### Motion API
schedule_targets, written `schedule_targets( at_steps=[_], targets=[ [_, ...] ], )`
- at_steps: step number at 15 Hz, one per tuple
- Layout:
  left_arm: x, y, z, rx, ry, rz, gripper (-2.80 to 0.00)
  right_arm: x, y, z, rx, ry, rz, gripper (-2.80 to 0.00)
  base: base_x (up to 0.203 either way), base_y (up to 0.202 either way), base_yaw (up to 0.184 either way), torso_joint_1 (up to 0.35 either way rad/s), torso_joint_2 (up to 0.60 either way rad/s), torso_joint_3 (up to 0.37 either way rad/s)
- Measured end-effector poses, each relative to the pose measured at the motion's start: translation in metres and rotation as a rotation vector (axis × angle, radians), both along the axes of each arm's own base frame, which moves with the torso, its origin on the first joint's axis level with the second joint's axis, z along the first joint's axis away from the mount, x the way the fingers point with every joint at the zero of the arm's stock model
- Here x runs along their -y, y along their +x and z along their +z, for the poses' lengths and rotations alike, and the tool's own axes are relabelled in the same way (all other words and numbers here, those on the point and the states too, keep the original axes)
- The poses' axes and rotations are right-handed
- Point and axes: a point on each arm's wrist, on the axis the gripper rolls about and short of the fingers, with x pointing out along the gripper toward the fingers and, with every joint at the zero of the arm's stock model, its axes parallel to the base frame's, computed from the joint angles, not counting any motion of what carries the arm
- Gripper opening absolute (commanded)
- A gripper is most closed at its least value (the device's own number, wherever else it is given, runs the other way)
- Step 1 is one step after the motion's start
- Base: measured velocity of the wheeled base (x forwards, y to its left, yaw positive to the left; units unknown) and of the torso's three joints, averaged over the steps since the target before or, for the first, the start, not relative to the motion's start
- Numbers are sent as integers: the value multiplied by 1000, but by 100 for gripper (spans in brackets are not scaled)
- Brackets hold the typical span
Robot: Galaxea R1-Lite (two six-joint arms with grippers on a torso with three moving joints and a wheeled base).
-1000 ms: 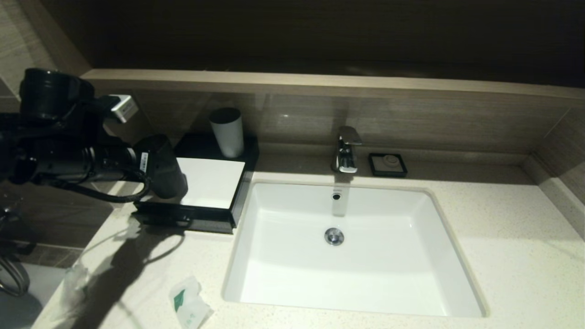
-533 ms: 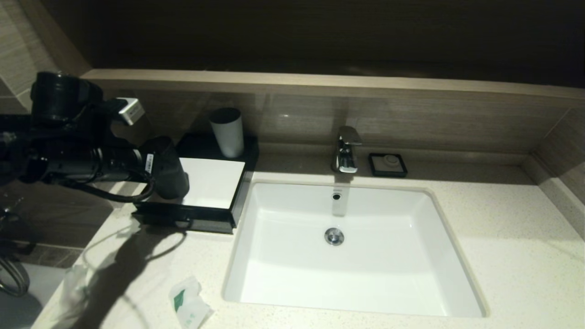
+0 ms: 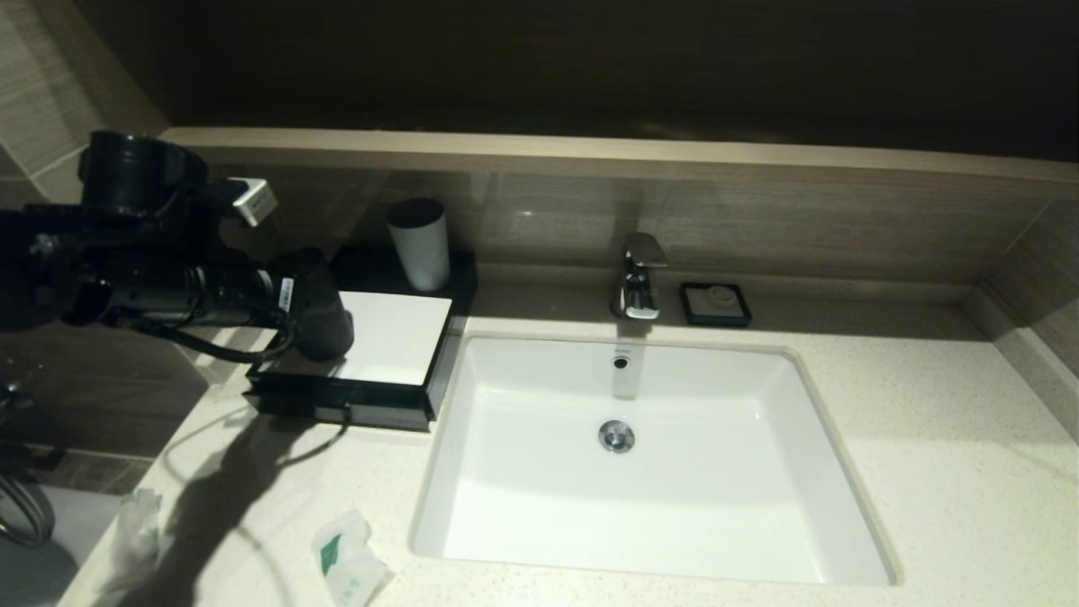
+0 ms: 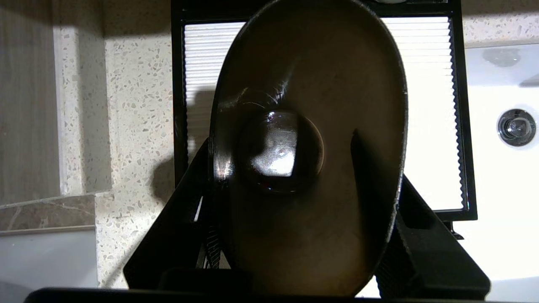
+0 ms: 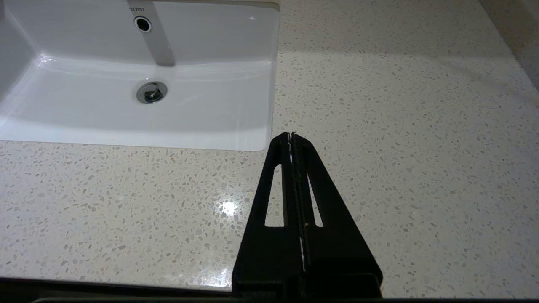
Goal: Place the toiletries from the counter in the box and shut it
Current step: Place the cup on the storage box
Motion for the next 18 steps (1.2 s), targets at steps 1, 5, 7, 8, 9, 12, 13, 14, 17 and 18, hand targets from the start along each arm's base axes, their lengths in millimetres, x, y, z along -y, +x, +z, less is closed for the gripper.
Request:
schedule_targets(
  at_steps=[1,5,7,8,9,12,13,14,17,18],
  targets=[
    [0,1,-1,-3,0,0,-280,0,0,0,0,0,0,-280,0,0,0,0,0,0],
    [0,7,-1,0,6,-3,-280,0,0,0,0,0,0,-280,0,0,0,0,0,0],
    [1,10,-1,1,9,-6,-280,0,0,0,0,-1,0,-280,0,0,0,0,0,0],
    [1,11,-2,0,11,-7,-280,0,0,0,0,0,0,-280,0,0,0,0,0,0],
    [1,13,-3,0,12,-7,-280,0,0,0,0,0,0,-280,0,0,0,0,0,0],
    [1,17,-3,1,12,-7,-280,0,0,0,0,0,0,-280,0,0,0,0,0,0],
    [1,18,-3,2,12,-7,-280,0,0,0,0,0,0,-280,0,0,0,0,0,0],
    [1,19,-3,2,12,-7,-280,0,0,0,0,0,0,-280,0,0,0,0,0,0],
    [2,21,-4,4,13,-7,-280,0,0,0,0,-1,0,-280,0,0,0,0,0,0],
    [2,22,-5,3,13,-7,-280,0,0,0,0,-1,0,-280,0,0,0,0,0,0]
  ],
)
